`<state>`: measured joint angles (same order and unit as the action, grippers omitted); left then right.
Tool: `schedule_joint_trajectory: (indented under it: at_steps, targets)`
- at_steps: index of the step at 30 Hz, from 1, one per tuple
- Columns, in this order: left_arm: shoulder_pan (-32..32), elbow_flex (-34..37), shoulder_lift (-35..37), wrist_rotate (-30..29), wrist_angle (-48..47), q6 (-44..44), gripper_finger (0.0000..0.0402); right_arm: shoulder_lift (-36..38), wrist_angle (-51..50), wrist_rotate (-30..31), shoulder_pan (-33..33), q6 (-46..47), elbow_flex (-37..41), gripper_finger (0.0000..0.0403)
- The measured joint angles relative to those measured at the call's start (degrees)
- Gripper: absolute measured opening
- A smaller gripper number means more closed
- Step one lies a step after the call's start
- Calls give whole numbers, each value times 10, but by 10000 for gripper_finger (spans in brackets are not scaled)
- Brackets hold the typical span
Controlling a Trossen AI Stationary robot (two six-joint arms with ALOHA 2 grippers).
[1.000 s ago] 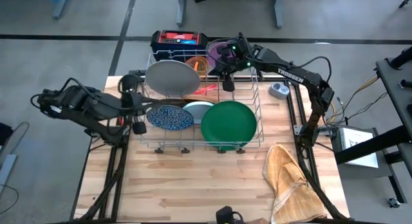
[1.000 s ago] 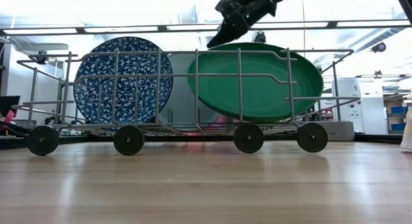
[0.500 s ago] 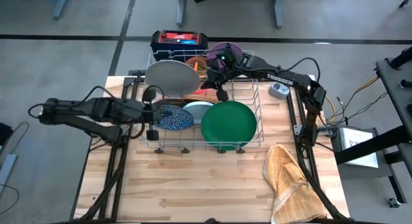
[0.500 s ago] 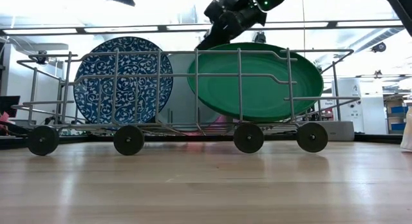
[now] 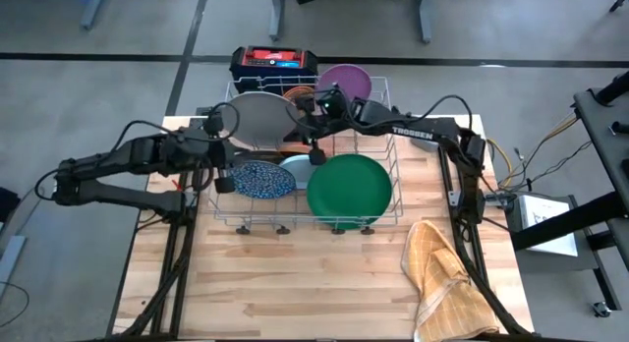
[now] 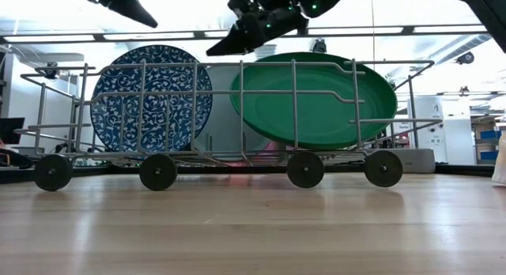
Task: Sort dishes
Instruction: Adjust the plates in the dish rack
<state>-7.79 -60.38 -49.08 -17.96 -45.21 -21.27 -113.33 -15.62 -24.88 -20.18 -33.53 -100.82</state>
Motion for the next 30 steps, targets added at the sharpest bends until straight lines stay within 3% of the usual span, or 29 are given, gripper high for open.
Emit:
schedule_joint_trajectory:
  at_steps: [7,16,20,26,30]
  targets:
    - [0,1,0,22,2,-22,0,-6,-15,0,21,6,0,0]
    - [-1,2,-14,26,-2,12,0,-24,-34,4,45,-24,0,0]
    - [-1,2,-29,26,-2,24,0,-24,-26,31,46,-23,0,0]
    - [-1,2,-50,26,2,27,0,-25,6,118,46,-15,0,0]
    - [-1,-2,-54,24,2,27,0,-25,24,134,43,9,0,0]
